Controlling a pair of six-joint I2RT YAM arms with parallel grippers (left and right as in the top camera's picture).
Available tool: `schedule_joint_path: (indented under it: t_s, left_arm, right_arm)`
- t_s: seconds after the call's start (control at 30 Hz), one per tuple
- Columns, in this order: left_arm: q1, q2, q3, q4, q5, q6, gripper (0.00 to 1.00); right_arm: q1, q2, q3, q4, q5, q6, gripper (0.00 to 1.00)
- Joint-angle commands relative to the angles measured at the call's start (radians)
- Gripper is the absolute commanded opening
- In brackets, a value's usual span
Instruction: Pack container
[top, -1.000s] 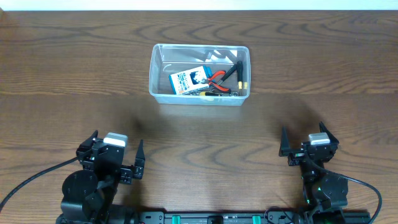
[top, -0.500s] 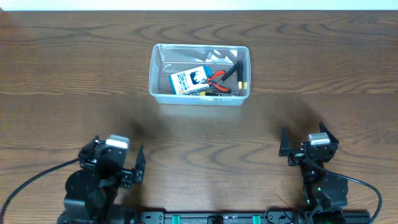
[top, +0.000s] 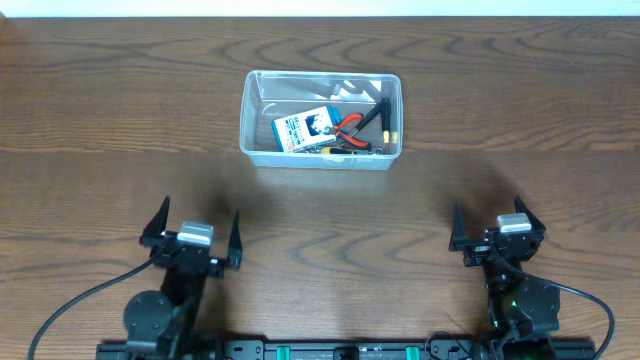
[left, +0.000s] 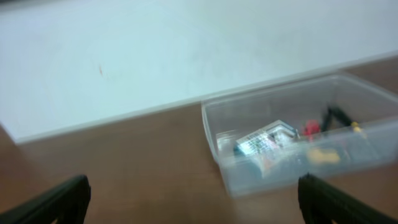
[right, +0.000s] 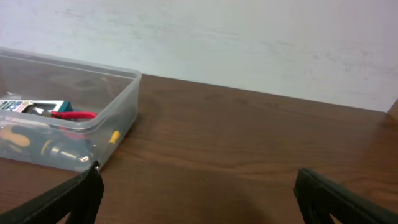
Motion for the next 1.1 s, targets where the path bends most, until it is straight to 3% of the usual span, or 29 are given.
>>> schedule_joint_path:
  t_s: [0.0, 0.2, 0.3, 0.5, 0.63, 0.9, 1.07]
  left_arm:
    - [0.004, -0.011, -0.109, 0.145, -0.036, 0.008, 0.98]
    - [0.008, -0.011, -0.21, 0.34, -0.165, 0.005, 0.98]
    - [0.019, -0.011, -0.209, 0.297, -0.171, 0.003, 0.98]
    - [0.051, -0.011, -0.209, 0.145, -0.169, -0.137, 0.98]
    - [0.05, -0.011, -0.209, 0.122, -0.145, -0.155, 0.98]
    - [0.05, -0.011, -0.209, 0.09, -0.126, -0.373, 0.98]
    - [0.049, -0.011, -0.209, 0.09, -0.125, -0.38, 0.98]
  right_arm:
    - [-0.008, -0.007, -0.001, -0.005, 0.003, -0.014, 0.99]
    - [-0.008, -0.007, -0.001, -0.005, 0.003, -0.014, 0.99]
    - [-0.008, -0.007, -0.001, -0.005, 0.003, -0.014, 0.99]
    - [-0.008, -0.007, -0.001, -0.005, 0.003, -0.014, 0.99]
    - [-0.008, -0.007, -0.001, -0.005, 0.003, -0.014, 0.99]
    - [-0.008, -0.007, -0.001, -0.005, 0.003, -0.014, 0.99]
    - [-0.008, -0.007, -0.001, -0.005, 0.003, -0.014, 0.99]
